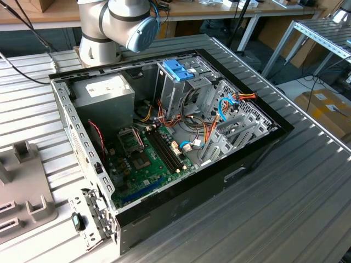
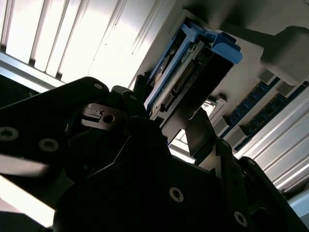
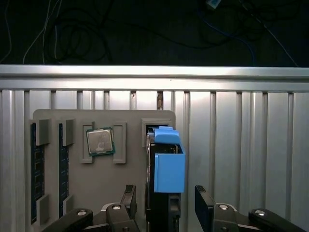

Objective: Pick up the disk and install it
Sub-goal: 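Pick up the disk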

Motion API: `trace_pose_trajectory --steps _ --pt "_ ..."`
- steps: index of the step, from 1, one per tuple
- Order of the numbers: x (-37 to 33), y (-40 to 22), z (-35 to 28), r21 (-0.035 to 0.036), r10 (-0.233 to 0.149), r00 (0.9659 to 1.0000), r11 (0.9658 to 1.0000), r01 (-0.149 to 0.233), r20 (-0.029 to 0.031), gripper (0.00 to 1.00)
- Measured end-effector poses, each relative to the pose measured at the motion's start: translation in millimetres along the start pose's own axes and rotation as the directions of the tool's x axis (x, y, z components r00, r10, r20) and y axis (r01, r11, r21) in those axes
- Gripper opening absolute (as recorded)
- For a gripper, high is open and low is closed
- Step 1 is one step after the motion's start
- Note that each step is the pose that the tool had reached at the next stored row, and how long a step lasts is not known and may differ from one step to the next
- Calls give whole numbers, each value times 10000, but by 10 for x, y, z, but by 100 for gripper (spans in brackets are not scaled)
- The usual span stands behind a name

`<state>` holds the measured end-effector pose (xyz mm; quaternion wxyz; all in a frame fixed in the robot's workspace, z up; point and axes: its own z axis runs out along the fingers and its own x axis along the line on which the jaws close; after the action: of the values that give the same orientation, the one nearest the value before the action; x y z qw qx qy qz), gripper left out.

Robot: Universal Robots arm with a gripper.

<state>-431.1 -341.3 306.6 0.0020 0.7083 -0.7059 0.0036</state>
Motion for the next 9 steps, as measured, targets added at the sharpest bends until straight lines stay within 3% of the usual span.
trace_pose_trajectory --steps 9 --pt "-12 0 15 4 1 10000 10000 -1 2 60"
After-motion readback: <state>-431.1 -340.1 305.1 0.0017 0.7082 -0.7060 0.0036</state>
